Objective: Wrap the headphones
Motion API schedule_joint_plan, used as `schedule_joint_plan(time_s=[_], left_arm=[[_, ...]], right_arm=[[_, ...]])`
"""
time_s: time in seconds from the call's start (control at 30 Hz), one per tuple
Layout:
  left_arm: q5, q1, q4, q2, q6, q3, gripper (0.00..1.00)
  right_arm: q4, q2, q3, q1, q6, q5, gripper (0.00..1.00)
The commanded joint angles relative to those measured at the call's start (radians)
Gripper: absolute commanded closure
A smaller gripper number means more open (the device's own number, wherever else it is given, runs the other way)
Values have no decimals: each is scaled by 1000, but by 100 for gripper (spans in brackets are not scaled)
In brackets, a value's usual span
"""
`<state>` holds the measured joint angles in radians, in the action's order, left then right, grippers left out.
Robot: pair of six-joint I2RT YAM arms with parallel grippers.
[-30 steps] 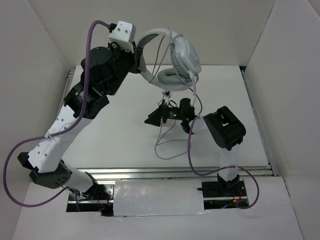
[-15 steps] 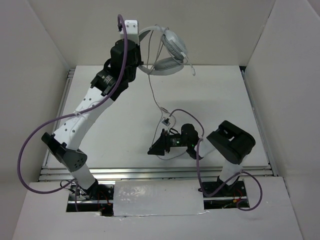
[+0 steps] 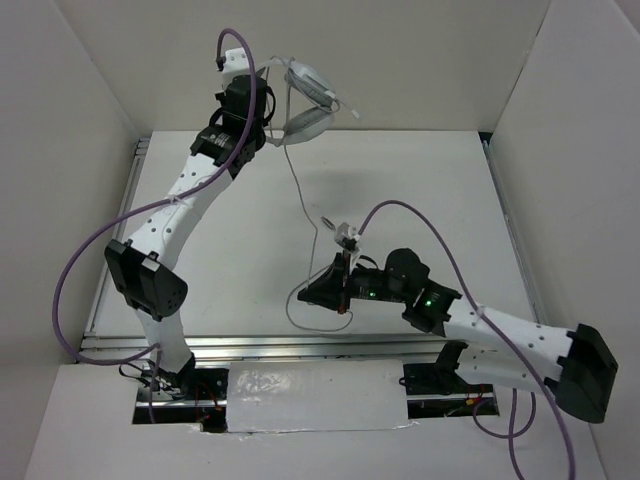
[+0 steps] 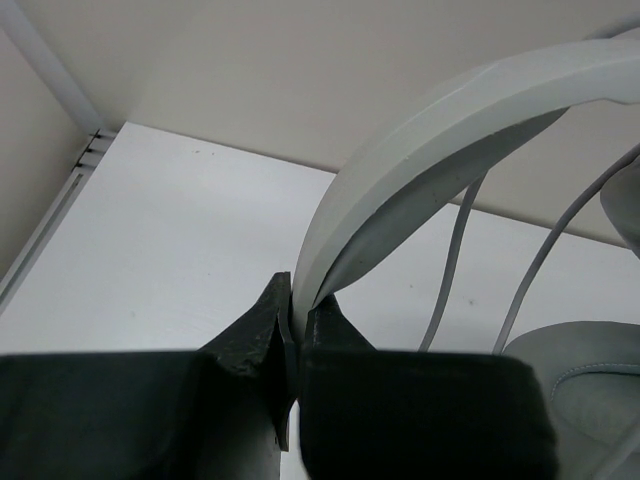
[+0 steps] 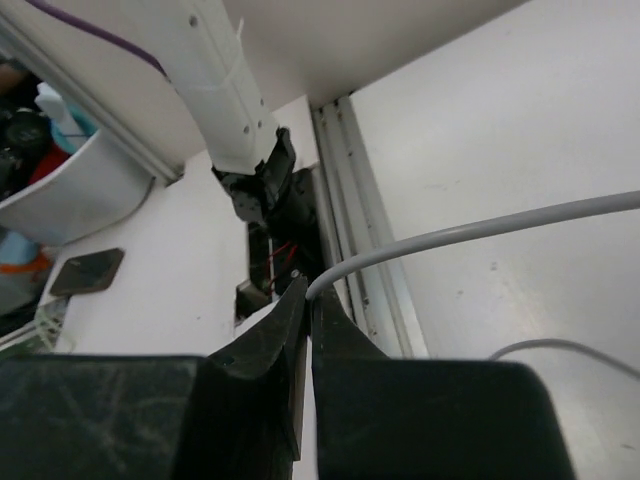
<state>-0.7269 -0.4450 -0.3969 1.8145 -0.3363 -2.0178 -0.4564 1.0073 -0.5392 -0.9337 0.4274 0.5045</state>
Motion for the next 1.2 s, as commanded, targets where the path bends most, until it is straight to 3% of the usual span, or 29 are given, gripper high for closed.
schedule_joint_plan(time_s=[0.0, 0.2, 0.33, 0.53, 0.77, 0.87, 0.97, 1.03, 1.17], left_arm=[[-78, 23, 83, 25, -82, -59, 100], [-111, -1, 156, -3, -29, -18, 100], [-150, -15, 124, 22, -13, -27, 100], [-187, -18, 30, 69, -20, 28, 100], [-75, -81, 156, -12, 185, 347, 100], [-34, -116, 196, -72, 274, 465, 100], [104, -130, 221, -158, 362, 566, 100], [233, -132, 214, -202, 382, 618, 100], [345, -136, 239, -291, 384, 702, 100]], right_arm=[[343, -130, -94, -36, -128, -211, 100], [541, -177, -203, -51, -168, -400, 100], [724, -171, -428, -89, -259, -534, 100], [858, -133, -671, -114, -395, -726, 100], [869, -70, -769, -93, -679, -1053, 100], [828, -67, -769, -16, -745, -996, 100], [796, -58, -778, 74, -788, -939, 100], [776, -44, -782, 134, -808, -943, 100], [714, -29, -772, 263, -812, -891, 100]])
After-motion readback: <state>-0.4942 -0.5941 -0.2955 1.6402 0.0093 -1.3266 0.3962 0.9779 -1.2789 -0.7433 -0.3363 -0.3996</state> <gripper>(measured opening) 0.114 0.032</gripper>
